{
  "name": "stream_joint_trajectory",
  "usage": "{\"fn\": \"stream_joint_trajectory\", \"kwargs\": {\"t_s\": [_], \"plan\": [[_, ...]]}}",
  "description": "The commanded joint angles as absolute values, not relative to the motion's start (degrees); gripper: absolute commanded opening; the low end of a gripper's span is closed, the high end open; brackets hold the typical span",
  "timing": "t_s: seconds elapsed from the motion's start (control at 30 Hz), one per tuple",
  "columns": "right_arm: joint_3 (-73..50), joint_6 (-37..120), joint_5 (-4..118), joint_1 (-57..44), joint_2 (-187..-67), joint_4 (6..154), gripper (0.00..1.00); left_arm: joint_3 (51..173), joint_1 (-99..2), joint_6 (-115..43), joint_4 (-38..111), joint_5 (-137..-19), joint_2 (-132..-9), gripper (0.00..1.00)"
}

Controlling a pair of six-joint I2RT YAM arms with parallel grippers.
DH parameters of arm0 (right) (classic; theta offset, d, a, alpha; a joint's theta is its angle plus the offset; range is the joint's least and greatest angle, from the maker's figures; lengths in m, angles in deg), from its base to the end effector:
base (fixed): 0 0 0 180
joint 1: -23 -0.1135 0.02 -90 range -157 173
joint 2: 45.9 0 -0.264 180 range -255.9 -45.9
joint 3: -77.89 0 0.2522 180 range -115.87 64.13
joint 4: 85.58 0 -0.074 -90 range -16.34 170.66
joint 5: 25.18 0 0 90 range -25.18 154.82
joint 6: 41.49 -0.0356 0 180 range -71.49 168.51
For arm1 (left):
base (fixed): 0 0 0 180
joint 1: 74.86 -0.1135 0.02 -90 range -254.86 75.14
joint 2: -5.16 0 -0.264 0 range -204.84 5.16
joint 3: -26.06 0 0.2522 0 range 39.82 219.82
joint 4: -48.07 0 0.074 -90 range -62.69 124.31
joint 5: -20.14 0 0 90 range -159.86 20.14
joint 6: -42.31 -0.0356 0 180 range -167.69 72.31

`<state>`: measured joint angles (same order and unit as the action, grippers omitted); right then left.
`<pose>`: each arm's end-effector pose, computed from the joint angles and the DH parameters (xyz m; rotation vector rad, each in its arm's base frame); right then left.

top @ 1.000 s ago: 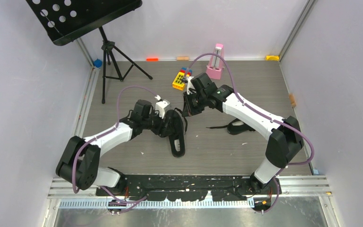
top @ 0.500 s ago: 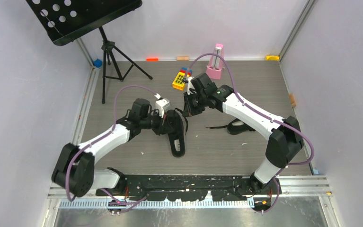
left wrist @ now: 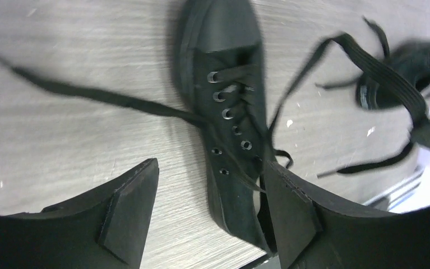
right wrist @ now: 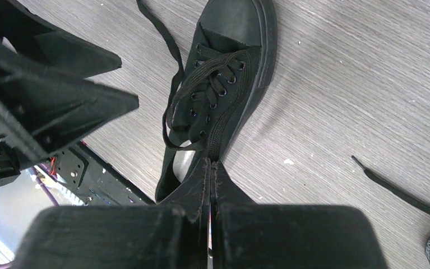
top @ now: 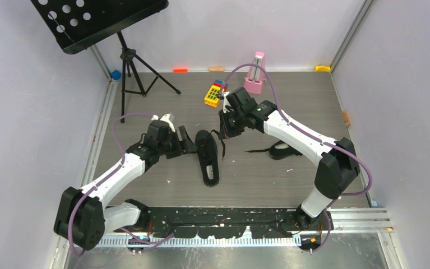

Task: Tie the shoes
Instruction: Wrap the shoelace around the shoelace.

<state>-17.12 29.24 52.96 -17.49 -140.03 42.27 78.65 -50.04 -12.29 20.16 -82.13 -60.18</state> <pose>0.2685 0.2388 0.2958 -0.5658 2.5104 0.6819 0.2132 -0.1069 0.2269 -0.1027 2.3869 -0.7717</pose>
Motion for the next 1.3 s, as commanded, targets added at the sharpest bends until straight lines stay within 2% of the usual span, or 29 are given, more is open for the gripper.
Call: {"fn": "stream_joint_trajectory", "kwargs": {"t_s": [0.0,0.07,0.13,0.3,0.4,0.47,0.57,0.63,0.8,0.9,1.0,1.07,1.2,1.23,1.27], "plan": [[-18.6,29.1,53.2,-17.6,-136.9,42.6,0.00,75.0,-50.8,11.3,21.7,-72.8,-58.2,0.72],[-18.6,28.8,53.0,-17.6,-136.9,42.9,0.00,73.5,-50.8,18.6,21.8,-68.5,-57.8,0.70],[-18.6,28.7,52.9,-17.6,-137.0,43.0,0.00,74.0,-50.8,28.1,17.6,-62.7,-59.3,0.58],[-18.8,28.7,52.8,-17.6,-137.0,43.1,0.00,77.2,-50.8,37.4,14.2,-64.5,-64.3,0.59],[-19.1,28.7,52.2,-17.6,-137.2,43.2,0.00,76.9,-50.2,42.3,15.7,-64.1,-65.7,0.65],[-19.4,28.5,51.7,-17.6,-137.3,43.2,0.00,77.8,-48.9,43.0,15.1,-61.8,-66.6,0.73],[-19.7,28.5,51.1,-17.7,-137.4,43.5,0.00,81.7,-47.3,43.1,10.2,-58.6,-69.5,0.76],[-19.7,28.6,50.9,-17.7,-137.4,43.6,0.00,82.2,-46.9,44.3,11.2,-58.6,-71.6,0.75],[-19.6,28.5,50.3,-17.7,-137.3,43.7,0.00,83.5,-45.1,47.3,13.8,-57.1,-76.8,0.63],[-19.6,28.4,50.1,-17.7,-137.1,43.8,0.00,86.2,-42.5,49.7,9.1,-52.3,-79.4,0.62],[-19.5,28.3,49.9,-17.7,-136.9,44.0,0.00,85.7,-42.1,52.3,10.4,-53.0,-81.4,0.61],[-19.6,28.2,49.8,-17.7,-136.7,44.1,0.00,84.5,-42.1,53.1,12.8,-53.8,-82.3,0.52],[-19.7,28.2,49.6,-17.8,-136.5,43.9,0.00,81.1,-42.1,52.6,18.3,-53.5,-81.4,0.08],[-19.7,28.2,49.6,-17.7,-136.4,43.9,0.00,80.6,-42.1,51.6,18.6,-53.1,-80.6,0.01],[-19.7,28.2,49.6,-17.8,-136.4,43.8,0.00,80.4,-42.1,50.7,18.2,-52.4,-79.0,0.00]]}}
